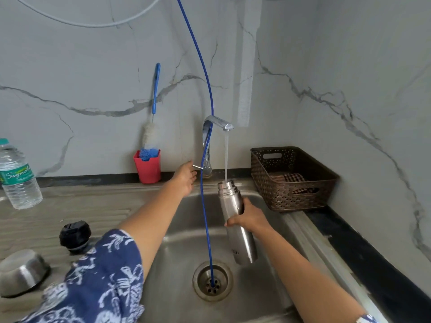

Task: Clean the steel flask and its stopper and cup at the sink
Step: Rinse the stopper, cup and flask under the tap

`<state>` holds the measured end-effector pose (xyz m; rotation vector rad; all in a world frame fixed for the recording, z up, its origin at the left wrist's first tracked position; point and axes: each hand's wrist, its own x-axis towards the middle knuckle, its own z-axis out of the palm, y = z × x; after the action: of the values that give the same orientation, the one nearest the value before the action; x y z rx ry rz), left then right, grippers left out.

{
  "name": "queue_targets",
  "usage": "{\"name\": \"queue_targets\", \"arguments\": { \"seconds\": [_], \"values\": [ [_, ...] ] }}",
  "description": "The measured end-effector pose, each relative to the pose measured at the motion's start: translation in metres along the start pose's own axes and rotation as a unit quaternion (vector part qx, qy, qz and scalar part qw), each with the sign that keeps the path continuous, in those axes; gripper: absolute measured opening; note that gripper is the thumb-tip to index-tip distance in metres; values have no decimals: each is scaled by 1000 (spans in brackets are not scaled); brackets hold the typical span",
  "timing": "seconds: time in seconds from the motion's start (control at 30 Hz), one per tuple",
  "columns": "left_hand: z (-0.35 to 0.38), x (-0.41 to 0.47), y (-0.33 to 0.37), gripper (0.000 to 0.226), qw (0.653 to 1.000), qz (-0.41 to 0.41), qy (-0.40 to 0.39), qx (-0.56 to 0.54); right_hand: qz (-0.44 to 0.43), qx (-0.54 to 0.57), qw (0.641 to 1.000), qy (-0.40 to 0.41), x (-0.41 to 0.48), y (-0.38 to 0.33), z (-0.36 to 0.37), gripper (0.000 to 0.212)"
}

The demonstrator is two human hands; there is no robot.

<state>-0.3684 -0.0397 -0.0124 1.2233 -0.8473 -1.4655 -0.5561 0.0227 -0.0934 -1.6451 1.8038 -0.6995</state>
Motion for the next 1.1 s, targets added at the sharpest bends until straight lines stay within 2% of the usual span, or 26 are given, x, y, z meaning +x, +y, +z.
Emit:
{"name": "queue_targets", "arguments": {
  "seconds": [0.17,0.33,0.43,0.5,0.57,0.63,0.73,0.83,0.9,0.97,1.03,1.1],
  "values": [
    [14,14,-7,56,998,3,39,-43,6,-19,1000,-16,3,8,2,84],
    [22,13,-4,68,996,50,40,54,2,-3,1000,-8,6,7,0,80],
    [28,18,3,76,980,86,22,178,5,9,1000,-9,8,9,0,81],
    [31,18,5,78,942,116,21,314,6,11,1000,-9,9,10,-1,83],
    [32,18,3,79,881,142,33,451,3,4,1000,-2,8,9,-2,83],
    [29,16,2,76,833,148,19,532,-2,-7,1000,6,7,7,-4,84],
    [17,1,1,66,836,151,-2,527,-18,-23,1000,11,0,0,-6,85],
    [-10,-24,-13,61,825,178,64,533,-45,-16,999,14,-10,-9,-10,85],
    [-42,-39,-30,63,787,109,80,602,-66,1,998,16,-16,-18,-12,86],
    [-71,-58,-45,64,724,36,104,681,-83,7,996,21,-23,-28,-13,87],
    [-95,-81,-53,64,671,23,154,725,-105,-3,994,21,-31,-39,-11,86],
    [-113,-98,-57,64,644,18,182,743,-125,-13,992,23,-41,-49,-8,83]
  ]
}}
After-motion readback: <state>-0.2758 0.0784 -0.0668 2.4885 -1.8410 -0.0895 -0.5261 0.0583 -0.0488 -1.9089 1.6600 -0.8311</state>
